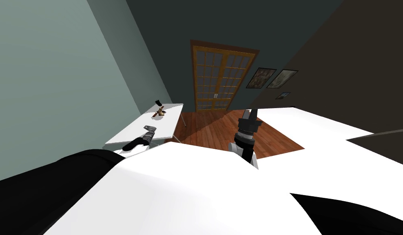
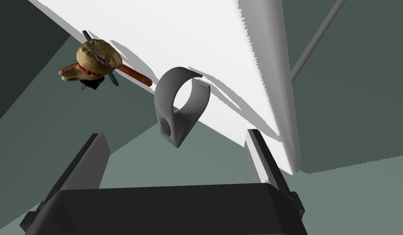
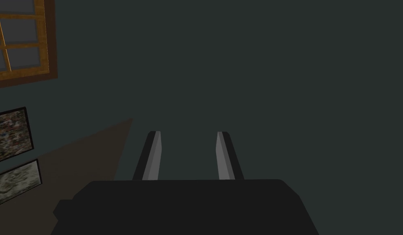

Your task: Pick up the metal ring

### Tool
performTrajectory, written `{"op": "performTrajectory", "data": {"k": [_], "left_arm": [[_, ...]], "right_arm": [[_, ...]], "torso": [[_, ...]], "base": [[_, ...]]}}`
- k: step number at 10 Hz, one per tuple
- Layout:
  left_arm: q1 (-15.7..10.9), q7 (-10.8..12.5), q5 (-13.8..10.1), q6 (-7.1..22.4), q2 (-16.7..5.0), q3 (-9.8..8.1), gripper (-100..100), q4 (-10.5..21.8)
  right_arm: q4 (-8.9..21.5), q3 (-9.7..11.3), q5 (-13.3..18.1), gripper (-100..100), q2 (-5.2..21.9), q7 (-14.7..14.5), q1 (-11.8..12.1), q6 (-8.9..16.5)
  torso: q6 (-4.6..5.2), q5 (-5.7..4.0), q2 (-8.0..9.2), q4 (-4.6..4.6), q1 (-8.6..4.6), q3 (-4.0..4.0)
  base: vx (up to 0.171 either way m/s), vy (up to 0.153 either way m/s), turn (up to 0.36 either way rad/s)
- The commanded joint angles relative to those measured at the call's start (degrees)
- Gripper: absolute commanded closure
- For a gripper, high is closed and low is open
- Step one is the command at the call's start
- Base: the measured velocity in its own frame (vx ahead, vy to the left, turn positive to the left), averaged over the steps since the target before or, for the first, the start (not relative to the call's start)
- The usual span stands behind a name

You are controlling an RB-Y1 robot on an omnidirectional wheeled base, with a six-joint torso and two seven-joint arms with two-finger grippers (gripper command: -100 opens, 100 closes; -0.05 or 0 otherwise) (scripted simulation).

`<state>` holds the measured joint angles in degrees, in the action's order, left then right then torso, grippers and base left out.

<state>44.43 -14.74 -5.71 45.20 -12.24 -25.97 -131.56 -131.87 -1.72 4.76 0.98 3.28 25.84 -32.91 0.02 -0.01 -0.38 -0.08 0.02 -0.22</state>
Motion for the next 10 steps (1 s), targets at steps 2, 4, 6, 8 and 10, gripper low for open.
{"op": "performTrajectory", "data": {"k": [2, 4, 6, 8, 10], "left_arm": [[1.09, -0.63, -1.26, 3.97, -0.87, -1.04, -100, -1.22], [1.77, -0.98, -2.09, 6.92, -1.51, -1.66, -100, -1.92], [2.41, -1.3, -2.9, 9.34, -2.17, -2.23, -100, -2.55], [3.58, -1.83, -4.43, 13.13, -3.49, -3.18, -100, -3.64], [4.1, -2.05, -5.15, 15.92, -4.11, -3.58, -100, -4.09]], "right_arm": [[0.0, 0.0, 0.0, 0, 0.0, 0.0, 0.0, 0.0], [0.0, 0.0, 0.0, 0, 0.0, 0.0, 0.01, 0.0], [0.0, -0.01, 0.0, 0, 0.01, 0.0, 0.0, 0.0], [0.0, 0.0, 0.0, 0, 0.01, 0.0, 0.0, 0.0], [0.0, 0.0, 0.0, 0, 0.01, 0.0, 0.0, 0.0]], "torso": [[0.01, 0.0, 0.0, -0.01, 0.02, 0.0], [0.0, 0.02, -0.2, -0.04, 0.09, -0.11], [0.0, 0.04, -0.13, -0.03, 0.21, -0.08], [0.01, 0.04, -0.03, -0.01, 0.19, -0.02], [0.01, 0.04, -0.04, -0.02, 0.19, -0.04]], "base": [[0.105, 0.007, 0.028], [0.157, 0.018, 0.045], [0.116, 0.04, 0.026], [0.129, 0.033, 0.045], [0.113, 0.042, 0.029]]}}
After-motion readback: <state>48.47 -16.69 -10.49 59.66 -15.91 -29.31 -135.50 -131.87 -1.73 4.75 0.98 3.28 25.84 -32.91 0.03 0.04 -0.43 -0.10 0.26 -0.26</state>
